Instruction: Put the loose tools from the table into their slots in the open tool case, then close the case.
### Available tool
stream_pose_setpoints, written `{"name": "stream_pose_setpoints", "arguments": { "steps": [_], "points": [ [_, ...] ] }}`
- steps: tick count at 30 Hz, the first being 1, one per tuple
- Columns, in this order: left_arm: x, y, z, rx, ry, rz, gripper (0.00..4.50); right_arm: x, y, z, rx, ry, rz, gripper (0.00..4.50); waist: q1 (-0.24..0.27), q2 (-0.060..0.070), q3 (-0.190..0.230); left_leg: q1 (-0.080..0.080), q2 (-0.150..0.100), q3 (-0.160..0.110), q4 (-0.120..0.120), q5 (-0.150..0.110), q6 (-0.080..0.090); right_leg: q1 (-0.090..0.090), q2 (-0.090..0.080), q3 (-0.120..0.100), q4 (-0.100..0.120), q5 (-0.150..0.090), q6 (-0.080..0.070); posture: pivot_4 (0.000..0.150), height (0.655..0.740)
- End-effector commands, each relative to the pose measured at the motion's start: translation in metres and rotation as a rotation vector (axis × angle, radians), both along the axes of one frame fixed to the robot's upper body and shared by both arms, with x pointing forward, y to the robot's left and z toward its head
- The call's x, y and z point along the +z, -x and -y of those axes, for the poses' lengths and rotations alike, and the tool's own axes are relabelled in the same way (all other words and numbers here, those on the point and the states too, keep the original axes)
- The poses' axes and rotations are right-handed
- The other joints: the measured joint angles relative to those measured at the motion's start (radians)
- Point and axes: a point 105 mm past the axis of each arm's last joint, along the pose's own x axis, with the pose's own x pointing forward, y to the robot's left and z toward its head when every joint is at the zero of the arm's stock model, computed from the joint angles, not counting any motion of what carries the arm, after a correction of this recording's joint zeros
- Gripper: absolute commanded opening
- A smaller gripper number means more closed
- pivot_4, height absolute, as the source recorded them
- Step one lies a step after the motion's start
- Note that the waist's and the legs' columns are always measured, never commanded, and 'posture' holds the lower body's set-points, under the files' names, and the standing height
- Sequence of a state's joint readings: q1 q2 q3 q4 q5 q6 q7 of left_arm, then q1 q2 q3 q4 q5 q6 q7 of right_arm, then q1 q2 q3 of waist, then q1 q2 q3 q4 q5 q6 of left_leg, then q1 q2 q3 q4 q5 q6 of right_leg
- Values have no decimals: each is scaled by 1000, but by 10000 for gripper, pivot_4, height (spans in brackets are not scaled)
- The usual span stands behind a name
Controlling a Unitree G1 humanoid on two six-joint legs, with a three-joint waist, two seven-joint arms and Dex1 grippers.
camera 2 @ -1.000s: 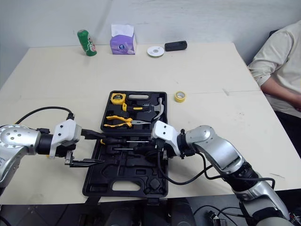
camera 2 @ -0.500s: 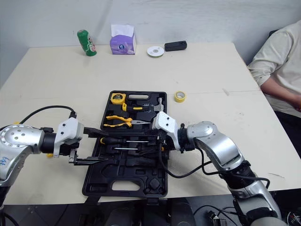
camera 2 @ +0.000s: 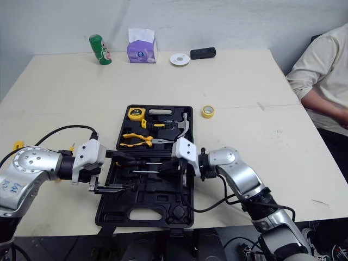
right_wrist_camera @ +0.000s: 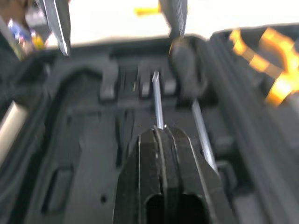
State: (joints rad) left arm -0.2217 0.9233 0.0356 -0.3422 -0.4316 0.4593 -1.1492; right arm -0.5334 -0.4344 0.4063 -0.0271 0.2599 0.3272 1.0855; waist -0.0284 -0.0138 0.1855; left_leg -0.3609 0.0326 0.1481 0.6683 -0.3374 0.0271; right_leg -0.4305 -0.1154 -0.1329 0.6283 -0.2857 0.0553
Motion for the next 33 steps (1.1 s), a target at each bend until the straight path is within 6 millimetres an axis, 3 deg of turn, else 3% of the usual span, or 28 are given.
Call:
{"name": "stream_pose_setpoints", "arguments": {
  "steps": [1, 4, 10, 20, 23, 27, 29, 31, 33],
  "points": [
    [9, 2, 4, -25, 1, 35, 45000, -1, -2, -1, 7, 14, 18, 404, 0, 0, 0, 0, 0, 0, 0, 0, 0, 0, 0, 0, 0, 0, 0, 1500, 7316],
    [9, 3, 4, -26, 1, 32, 45000, -9, -1, 1, 13, 58, 9, 404, 0, 0, 0, 0, 0, 0, 1, 0, 0, 1, 0, 0, 0, 0, 0, 1500, 7316],
    [10, 5, 8, -40, 20, 26, 45000, -46, -9, 14, -65, 260, -49, 404, 0, -1, -1, 4, 0, 0, 2, 0, 0, 3, 0, 1, 0, 0, 0, 1500, 7316],
    [15, 12, 15, -96, 36, 11, 45000, -70, -5, 21, -96, 358, -80, 404, 0, 1, -14, 10, 0, 0, 0, 1, -2, 7, -1, 2, 0, 0, -2, 1500, 7316],
    [15, 9, 16, -90, 42, 22, 45000, -60, -3, 15, -93, 285, -82, 404, 1, 0, -18, 10, 1, -1, 0, 1, -2, 7, -1, 2, 0, 1, -2, 1500, 7316],
    [14, 4, 14, -61, 58, 29, 45000, -19, -9, 5, -116, 93, -60, 404, 1, 0, -18, 9, 0, -1, 0, 1, -2, 7, -1, 2, 0, 1, -2, 1500, 7316],
    [12, 1, 10, -15, 77, 31, 45000, 18, -12, 12, -128, -11, -32, 404, 1, 0, -18, 9, 0, -1, 0, 1, -2, 7, -1, 2, 0, 1, -2, 1500, 7316],
    [12, -1, 7, 25, 95, 31, 45000, 40, -14, 19, -143, -66, -14, 404, 1, 2, -15, 6, 0, -1, 0, 1, -2, 5, -1, 2, 0, 1, -2, 1500, 7316],
    [11, 0, -4, 115, 131, 25, 45000, 60, -12, 41, -163, -100, -26, 404, 2, 3, -12, 4, 0, -1, 0, 1, -1, 2, -2, 2, 0, 1, -2, 1500, 7316]
  ]
}}
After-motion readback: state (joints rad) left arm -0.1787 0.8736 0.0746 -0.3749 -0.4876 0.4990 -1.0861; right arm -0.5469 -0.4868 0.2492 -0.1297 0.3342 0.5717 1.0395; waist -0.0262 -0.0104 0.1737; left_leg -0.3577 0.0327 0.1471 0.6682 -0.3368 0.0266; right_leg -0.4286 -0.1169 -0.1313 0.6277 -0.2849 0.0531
